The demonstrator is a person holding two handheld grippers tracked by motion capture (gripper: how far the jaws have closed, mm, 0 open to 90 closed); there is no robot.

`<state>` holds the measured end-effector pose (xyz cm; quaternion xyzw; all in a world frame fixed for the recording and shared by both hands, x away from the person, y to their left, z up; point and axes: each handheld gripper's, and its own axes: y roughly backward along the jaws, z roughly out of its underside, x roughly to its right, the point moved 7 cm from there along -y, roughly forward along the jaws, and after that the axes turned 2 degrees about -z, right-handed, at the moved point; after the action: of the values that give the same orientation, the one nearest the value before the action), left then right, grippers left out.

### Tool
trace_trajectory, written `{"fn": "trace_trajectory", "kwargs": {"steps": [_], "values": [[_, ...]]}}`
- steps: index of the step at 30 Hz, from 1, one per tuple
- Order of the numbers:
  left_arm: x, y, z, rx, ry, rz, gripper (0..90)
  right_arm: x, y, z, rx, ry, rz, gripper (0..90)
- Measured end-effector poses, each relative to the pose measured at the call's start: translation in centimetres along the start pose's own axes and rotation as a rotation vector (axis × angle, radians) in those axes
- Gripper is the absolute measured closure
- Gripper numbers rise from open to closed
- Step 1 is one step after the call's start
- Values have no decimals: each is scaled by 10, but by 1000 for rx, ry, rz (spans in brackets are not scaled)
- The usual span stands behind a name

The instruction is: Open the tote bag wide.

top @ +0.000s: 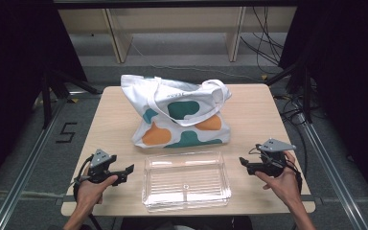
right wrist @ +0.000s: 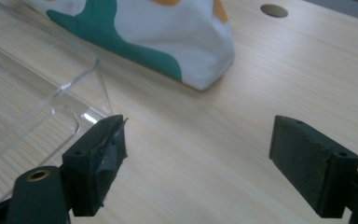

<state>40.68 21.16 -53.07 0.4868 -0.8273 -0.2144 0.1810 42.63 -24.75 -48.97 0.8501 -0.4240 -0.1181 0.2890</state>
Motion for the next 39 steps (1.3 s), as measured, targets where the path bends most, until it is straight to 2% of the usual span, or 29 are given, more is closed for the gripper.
{"fn": "trace_trajectory", "kwargs": {"steps": [2, 3, 4, 5, 6, 7, 9, 11, 14, 15, 16, 19, 25, 26, 28, 36, 38, 39], "values": [[0, 0, -1, 6, -4, -3, 163, 1, 2, -13, 13, 8, -6, 220], [0, 0, -1, 6, -3, -2, 163, 4, 4, -26, 37, 19, 10, 230], [1, -1, -1, 4, 4, 5, 164, 2, 6, -32, 40, -2, 8, 233], [1, -1, -1, 4, 4, 5, 164, 5, 8, -40, 48, 29, 7, 236], [1, -1, 0, 4, 3, 5, 164, 5, 8, -40, 48, 29, 7, 236], [0, -1, -1, 5, 4, 4, 164, 2, 10, -47, 39, 8, -4, 240], [0, 0, -1, 6, -4, 0, 165, 3, 12, -63, 68, 16, -15, 256], [0, 0, -1, 7, -4, 1, 165, 5, 12, -69, 72, 32, -19, 257], [0, 1, -2, 13, -5, 1, 166, 2, 11, -78, 69, 24, -33, 273], [1, 0, -1, 13, 4, 3, 166, 3, 10, -84, 63, 59, -9, 274], [0, 0, -1, 11, -12, 6, 166, 3, 10, -84, 63, 59, -9, 274], [0, 0, -2, 9, -4, 1, 166, 3, 10, -96, 60, 75, -13, 275], [0, 0, -3, 17, -8, 6, 166, 2, 7, -112, 39, 76, -14, 276], [0, 0, -2, 18, -7, 6, 166, 3, 5, -117, 59, 82, -8, 283], [0, 0, -2, 16, -9, 8, 166, 2, 5, -126, 40, 91, -11, 289], [1, 0, -2, 17, 6, 6, 165, -1, 1, -147, 58, 90, -25, 299], [2, -1, -2, 22, 14, 8, 165, -3, 1, -155, 60, 99, -33, 310], [1, 0, -2, 12, 5, 5, 164, -5, 2, -163, 59, 98, -27, 313]]}}
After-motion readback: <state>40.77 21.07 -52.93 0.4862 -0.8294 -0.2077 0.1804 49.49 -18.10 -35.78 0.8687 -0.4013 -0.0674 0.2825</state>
